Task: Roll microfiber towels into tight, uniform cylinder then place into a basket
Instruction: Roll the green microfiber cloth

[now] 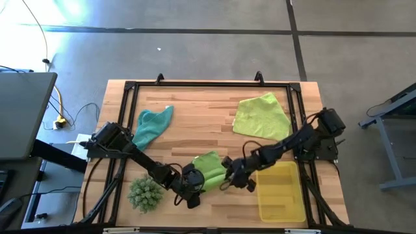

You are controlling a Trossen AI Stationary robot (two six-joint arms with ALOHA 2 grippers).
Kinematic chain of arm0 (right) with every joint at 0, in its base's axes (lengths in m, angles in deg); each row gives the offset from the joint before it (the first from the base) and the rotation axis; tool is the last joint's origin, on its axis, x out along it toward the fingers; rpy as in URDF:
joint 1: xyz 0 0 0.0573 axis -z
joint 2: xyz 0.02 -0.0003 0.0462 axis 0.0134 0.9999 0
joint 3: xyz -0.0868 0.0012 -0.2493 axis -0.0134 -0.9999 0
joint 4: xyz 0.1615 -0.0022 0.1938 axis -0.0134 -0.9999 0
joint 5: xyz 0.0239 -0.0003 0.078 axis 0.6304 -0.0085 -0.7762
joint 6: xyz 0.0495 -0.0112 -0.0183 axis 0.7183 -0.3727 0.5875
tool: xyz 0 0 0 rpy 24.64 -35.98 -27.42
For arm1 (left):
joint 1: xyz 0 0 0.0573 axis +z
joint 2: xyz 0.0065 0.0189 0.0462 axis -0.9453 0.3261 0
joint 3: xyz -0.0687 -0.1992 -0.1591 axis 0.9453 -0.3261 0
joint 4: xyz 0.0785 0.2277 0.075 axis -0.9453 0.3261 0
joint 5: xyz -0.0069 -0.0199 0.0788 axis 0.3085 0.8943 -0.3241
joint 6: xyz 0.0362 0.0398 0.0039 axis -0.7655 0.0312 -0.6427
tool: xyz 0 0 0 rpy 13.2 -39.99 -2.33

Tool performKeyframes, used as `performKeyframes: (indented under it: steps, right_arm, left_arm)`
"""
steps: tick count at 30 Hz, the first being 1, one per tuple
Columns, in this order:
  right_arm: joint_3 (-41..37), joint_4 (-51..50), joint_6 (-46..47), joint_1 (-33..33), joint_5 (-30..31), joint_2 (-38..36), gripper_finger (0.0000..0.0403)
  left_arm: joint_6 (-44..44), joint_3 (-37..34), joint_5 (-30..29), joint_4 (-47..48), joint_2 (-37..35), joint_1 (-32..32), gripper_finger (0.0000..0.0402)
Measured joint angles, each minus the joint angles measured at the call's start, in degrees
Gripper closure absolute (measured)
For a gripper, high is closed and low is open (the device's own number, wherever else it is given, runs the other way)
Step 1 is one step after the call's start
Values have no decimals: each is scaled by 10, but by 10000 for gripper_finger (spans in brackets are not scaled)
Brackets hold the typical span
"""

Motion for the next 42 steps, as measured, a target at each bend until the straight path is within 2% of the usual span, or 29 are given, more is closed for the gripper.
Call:
performKeyframes:
  steps: [3,7,28,36,42]
  right_arm:
    - [0,8,-6,-19,75,16,259]
    - [0,28,-6,-25,107,29,259]
    - [1,21,71,24,92,38,259]
    - [2,42,95,24,87,74,259]
    - [3,31,138,24,87,76,297]
  left_arm:
    - [0,0,0,-1,0,3,234]
    - [0,-1,1,-4,0,3,234]
    - [0,-2,2,-28,2,3,234]
    - [0,-2,2,-30,2,3,234]
    - [-25,-3,12,-16,-22,3,234]
